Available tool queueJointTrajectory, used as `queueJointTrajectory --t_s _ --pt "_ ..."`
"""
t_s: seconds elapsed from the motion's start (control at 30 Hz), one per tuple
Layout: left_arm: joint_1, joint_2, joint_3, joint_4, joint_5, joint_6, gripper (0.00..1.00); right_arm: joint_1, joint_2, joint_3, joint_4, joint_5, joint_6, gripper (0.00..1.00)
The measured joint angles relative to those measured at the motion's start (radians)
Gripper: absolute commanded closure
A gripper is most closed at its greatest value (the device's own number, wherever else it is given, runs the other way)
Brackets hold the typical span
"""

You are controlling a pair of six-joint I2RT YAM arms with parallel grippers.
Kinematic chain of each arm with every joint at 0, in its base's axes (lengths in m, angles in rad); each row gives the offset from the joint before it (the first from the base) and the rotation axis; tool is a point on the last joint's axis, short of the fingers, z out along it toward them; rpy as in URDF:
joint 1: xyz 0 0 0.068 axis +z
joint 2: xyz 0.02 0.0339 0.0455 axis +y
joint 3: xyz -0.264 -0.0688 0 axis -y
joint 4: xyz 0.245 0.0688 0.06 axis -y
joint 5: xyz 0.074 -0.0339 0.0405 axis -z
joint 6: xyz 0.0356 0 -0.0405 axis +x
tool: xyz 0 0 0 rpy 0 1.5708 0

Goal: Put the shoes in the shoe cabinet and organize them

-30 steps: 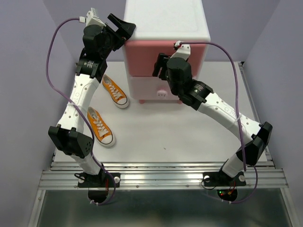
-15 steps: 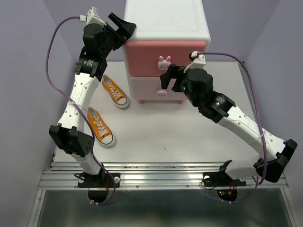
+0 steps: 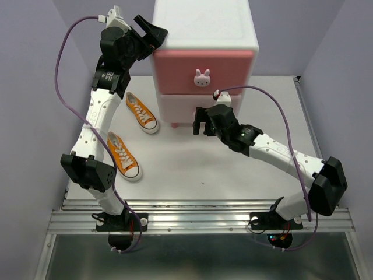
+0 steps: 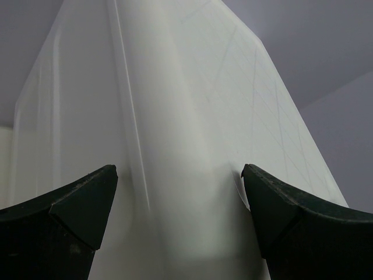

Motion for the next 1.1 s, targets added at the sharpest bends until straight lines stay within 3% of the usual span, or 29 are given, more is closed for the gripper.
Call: queueJointTrajectory --t_s 0.7,0.8,0.87,1.1 --pt "0.021 -0.002 -0.003 0.031 0.077 0.037 0.02 0.000 0.281 0.081 0.234 0.243 0.037 0.02" --pt "0.021 -0.007 -0.011 0.039 0.077 0.041 0.02 0.000 0.299 0.098 0.246 0.268 0.035 0.18" --pt "0.022 -0.007 -0.015 0.041 0.077 0.043 0.02 0.002 0.312 0.109 0.244 0.290 0.028 0.38" --pt "0.024 -0.016 -0.021 0.049 0.078 0.045 0.02 0.016 0.341 0.131 0.231 0.328 0.006 0.76"
